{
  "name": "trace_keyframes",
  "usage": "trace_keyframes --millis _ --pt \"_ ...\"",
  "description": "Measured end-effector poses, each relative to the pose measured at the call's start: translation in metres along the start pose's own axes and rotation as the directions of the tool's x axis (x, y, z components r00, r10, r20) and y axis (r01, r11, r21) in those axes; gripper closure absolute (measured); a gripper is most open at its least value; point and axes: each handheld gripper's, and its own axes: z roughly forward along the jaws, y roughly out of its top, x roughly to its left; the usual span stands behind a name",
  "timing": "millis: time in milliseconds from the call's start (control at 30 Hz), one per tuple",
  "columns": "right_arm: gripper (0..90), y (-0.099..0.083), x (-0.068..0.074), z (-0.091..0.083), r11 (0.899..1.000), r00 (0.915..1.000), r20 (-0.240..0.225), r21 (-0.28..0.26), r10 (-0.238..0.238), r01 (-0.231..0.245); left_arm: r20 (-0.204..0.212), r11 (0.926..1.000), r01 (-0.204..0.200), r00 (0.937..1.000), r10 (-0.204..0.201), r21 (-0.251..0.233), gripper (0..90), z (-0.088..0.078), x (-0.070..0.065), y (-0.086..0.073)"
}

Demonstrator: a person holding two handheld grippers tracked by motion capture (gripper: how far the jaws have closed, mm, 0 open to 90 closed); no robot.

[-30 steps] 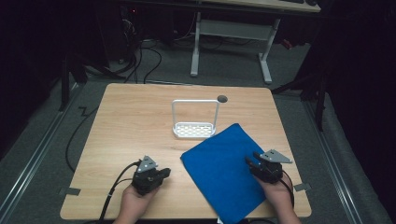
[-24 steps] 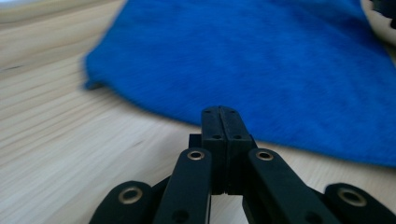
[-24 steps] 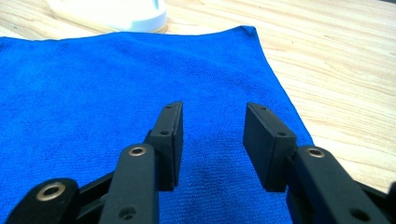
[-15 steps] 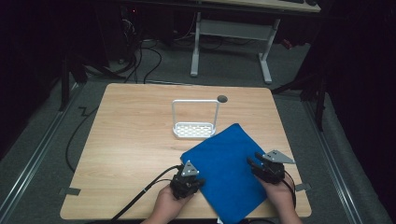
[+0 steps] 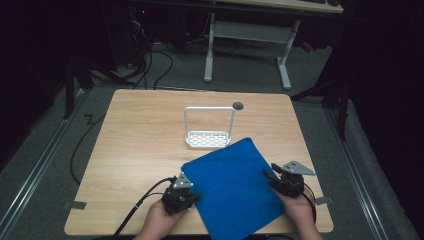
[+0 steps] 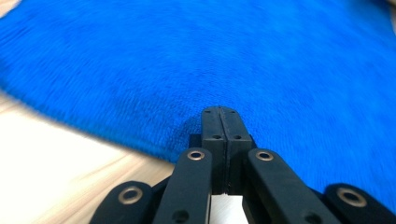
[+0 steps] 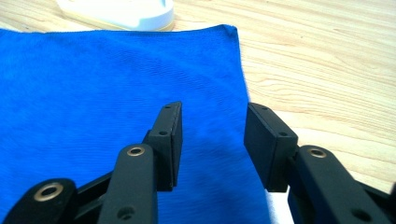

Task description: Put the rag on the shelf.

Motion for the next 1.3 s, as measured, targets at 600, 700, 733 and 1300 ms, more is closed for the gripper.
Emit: trace_keyframes --millis 600,700,733,1300 --pt "74.8 0.013 0.028 0.023 0.999 0.9957 -0.085 0.035 -0.036 0.039 -0.143 0.9787 0.158 0.974 -0.176 -0.131 80.6 -0.04 0.064 -0.013" --pt "81.3 0.021 0.038 0.038 0.995 0.9942 -0.082 0.067 -0.07 0.075 -0.111 0.981 0.141 0.9815 -0.156 -0.134 73.3 -0.034 0.057 -0.008" --pt "81.6 0.022 0.04 0.042 0.993 0.9935 -0.073 0.077 -0.087 0.093 -0.11 0.9839 0.131 0.9834 -0.144 -0.122 72.4 -0.031 0.056 -0.008" --pt "80.6 0.002 0.058 0.035 0.979 0.9861 -0.115 0.151 -0.119 0.136 -0.114 0.9929 0.092 0.9885 -0.1 -0.076 71.4 -0.036 0.044 -0.022"
